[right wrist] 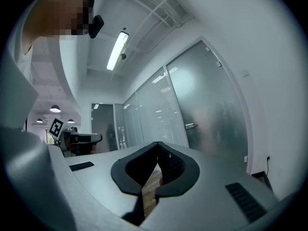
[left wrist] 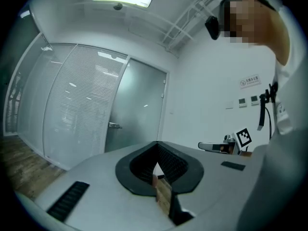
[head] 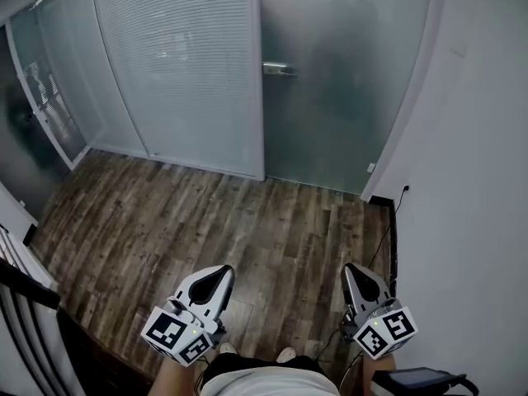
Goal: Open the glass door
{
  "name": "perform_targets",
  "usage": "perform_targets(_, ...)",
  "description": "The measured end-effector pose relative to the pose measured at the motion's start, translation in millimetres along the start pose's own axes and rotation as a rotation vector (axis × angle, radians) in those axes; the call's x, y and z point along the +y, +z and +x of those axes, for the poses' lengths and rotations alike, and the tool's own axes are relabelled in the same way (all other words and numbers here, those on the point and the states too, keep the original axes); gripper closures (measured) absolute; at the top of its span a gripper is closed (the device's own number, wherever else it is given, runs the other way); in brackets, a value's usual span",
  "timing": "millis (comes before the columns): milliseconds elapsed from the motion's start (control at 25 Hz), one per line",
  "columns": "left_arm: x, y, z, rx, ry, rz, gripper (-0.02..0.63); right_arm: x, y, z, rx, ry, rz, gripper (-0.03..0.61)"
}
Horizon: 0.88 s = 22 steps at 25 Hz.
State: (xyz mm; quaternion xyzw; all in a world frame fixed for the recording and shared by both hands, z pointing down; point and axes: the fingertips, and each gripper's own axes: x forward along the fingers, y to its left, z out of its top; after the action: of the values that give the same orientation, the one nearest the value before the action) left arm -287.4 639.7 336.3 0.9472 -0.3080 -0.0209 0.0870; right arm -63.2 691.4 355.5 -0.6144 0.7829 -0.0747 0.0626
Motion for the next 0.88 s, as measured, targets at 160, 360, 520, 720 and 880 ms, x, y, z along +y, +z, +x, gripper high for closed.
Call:
perform_targets(160, -10, -14, 14, 0.022, 0.010, -0.006, 0.615, -20, -9, -2, 0.016, 0.000, 0.034, 0.577)
perform_targets(360, -10, -22, 37, 0.029, -0.004, -0.020, 0.615, -26, -25, 3, 0.050, 0.018, 0.043, 0.577)
perform_targets(520, 1, -31, 62, 0.017, -0.020, -0.048, 0.614, -46, -31, 9, 0.063, -0.009, 0.034, 0.577)
perform_targets(720, 19, -31, 106, 0.008, -0.066, -0.070, 0.614, -85, -24, 30, 0.080, -0.093, 0.037, 0.577)
perform_targets(880, 55, -20, 138, -0.001, -0.074, -0.077, 0.614, -98, -16, 77, 0.084, -0.099, 0.028, 0.577)
